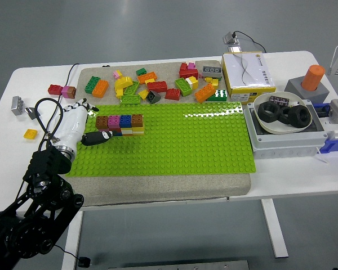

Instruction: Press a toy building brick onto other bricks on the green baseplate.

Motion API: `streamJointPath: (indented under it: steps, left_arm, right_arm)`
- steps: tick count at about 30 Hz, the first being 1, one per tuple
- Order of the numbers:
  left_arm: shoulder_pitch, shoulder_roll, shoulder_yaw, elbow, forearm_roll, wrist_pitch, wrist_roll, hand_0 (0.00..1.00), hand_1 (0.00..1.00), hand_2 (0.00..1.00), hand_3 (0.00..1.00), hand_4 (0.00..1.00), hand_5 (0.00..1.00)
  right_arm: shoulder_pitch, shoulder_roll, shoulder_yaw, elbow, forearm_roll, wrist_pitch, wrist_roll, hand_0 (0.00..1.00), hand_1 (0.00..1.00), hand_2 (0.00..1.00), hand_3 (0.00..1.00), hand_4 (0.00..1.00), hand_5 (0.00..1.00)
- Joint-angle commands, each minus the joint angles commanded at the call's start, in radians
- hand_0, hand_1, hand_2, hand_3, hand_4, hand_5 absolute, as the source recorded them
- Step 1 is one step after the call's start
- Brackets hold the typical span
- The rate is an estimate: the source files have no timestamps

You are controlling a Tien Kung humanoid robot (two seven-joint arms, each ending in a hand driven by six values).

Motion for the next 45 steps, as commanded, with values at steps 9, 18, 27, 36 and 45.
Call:
streamJointPath:
  steps: [9,18,27,36,45]
  left_arm:
    - [-0.009,-0.013,0.031,0.055,0.000,0.033,-0.022,0.998,0.992,0.998,0.721,0.998,0.480]
    - [-0.017,-0.021,0.034,0.091,0.000,0.039,-0.032,0.998,0.990,0.998,0.721,0.998,0.477]
    - [-0.019,-0.024,0.040,0.110,0.000,0.036,-0.040,0.998,0.987,0.998,0.719,0.998,0.471]
    - [-0.018,-0.025,0.040,0.109,0.000,0.033,-0.043,0.998,0.987,0.998,0.718,0.998,0.468]
    - [-0.013,-0.015,0.025,0.083,0.000,0.057,-0.079,0.998,0.980,0.998,0.718,0.998,0.465]
  right_arm:
    - [0.001,0.002,-0.006,0.000,0.006,0.000,-0.004,0.593,0.562,0.622,0.590,0.637,0.750]
    - [0.006,0.002,-0.009,0.000,0.012,-0.002,-0.005,0.594,0.561,0.621,0.591,0.637,0.752]
    - [0.007,0.002,-0.009,0.000,0.015,-0.002,-0.003,0.593,0.562,0.620,0.594,0.636,0.749]
    - [0.007,0.002,-0.008,0.000,0.016,-0.002,-0.002,0.593,0.562,0.620,0.596,0.635,0.749]
    - [0.004,0.002,-0.018,0.000,0.005,0.034,-0.013,0.593,0.562,0.626,0.601,0.636,0.752]
